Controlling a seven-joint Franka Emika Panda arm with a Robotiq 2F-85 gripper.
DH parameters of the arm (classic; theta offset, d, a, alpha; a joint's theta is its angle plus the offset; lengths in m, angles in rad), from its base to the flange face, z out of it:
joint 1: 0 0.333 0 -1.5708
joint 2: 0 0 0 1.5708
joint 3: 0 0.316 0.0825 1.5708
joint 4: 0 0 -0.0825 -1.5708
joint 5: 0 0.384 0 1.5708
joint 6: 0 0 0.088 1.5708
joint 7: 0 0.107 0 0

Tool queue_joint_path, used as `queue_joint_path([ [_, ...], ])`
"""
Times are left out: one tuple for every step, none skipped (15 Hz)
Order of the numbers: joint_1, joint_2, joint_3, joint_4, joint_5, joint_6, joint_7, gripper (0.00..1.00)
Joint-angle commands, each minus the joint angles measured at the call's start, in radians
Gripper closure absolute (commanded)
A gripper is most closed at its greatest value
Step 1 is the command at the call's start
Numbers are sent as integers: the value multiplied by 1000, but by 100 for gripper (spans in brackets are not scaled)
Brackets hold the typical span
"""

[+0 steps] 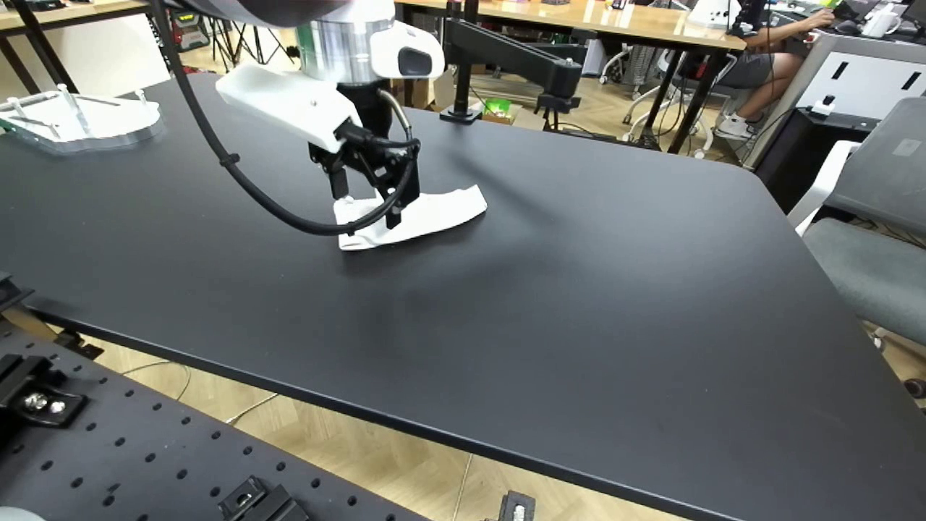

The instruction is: Hang the cloth on the stand

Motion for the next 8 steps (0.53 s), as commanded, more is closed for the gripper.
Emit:
queue_joint_path([
  [-2, 27, -12, 27, 10, 26, -21, 0],
  [-4, 32, -12, 33, 11, 32, -24, 0],
  [-4, 37, -17, 40, 8, 33, -25, 0],
  [-4, 42, -23, 46, 5, 32, -27, 0],
  [-3, 47, -29, 55, 2, 30, -30, 17],
  [-8, 51, -28, 62, 2, 27, -39, 26],
  [-9, 56, -32, 69, 1, 26, -45, 33],
  [-14, 61, -28, 75, 4, 24, -53, 40],
])
